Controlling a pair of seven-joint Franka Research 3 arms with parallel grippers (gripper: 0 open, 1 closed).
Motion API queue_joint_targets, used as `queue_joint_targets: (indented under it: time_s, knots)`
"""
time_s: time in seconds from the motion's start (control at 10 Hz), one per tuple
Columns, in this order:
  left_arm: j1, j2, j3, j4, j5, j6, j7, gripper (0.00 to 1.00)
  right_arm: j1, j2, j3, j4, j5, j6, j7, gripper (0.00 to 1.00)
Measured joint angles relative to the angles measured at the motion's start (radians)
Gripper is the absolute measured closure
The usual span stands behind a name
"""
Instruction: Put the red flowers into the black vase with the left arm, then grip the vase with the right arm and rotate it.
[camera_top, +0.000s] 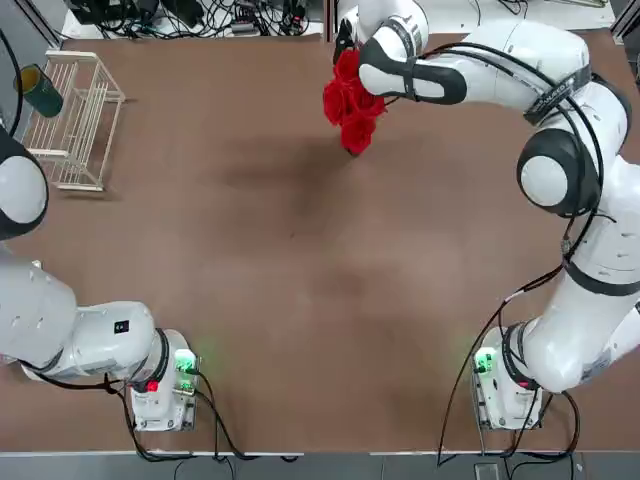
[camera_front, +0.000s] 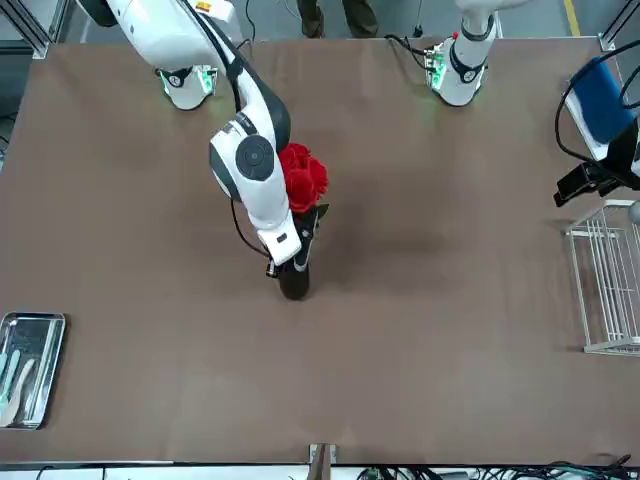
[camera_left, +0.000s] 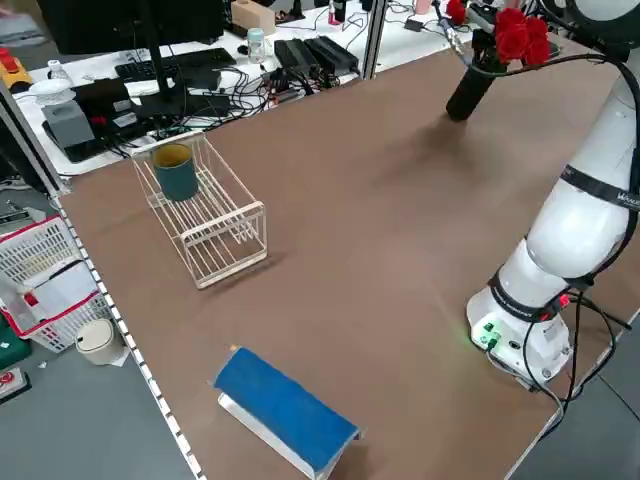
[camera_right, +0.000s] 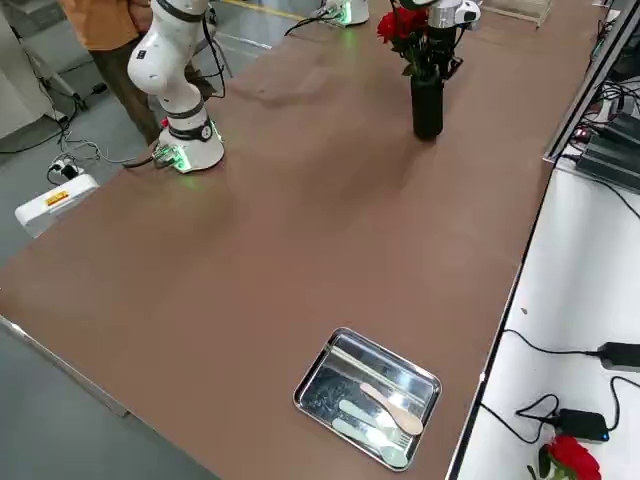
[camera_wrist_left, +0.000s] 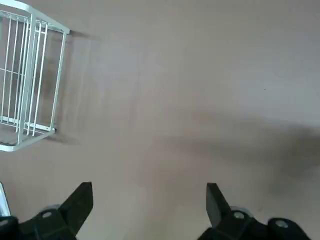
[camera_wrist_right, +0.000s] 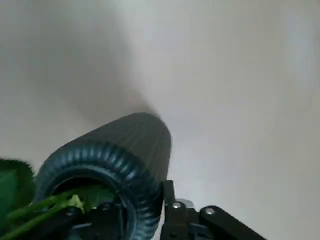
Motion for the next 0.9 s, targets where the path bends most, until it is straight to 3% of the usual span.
queue_joint_targets:
  time_s: [0.4,0.9]
  knots:
    - [0.001,0.001,0.002,0.000,0.000,-0.001,0.000,0.00,0.000,0.000,0.000,0.010,0.000,0.000,-0.001,0.48]
    - [-0.010,0.006,-0.005,0.022,0.000,-0.002,-0.001,0.00,-0.027,0.002,-0.003,0.011,0.019,0.009,-0.001,0.36]
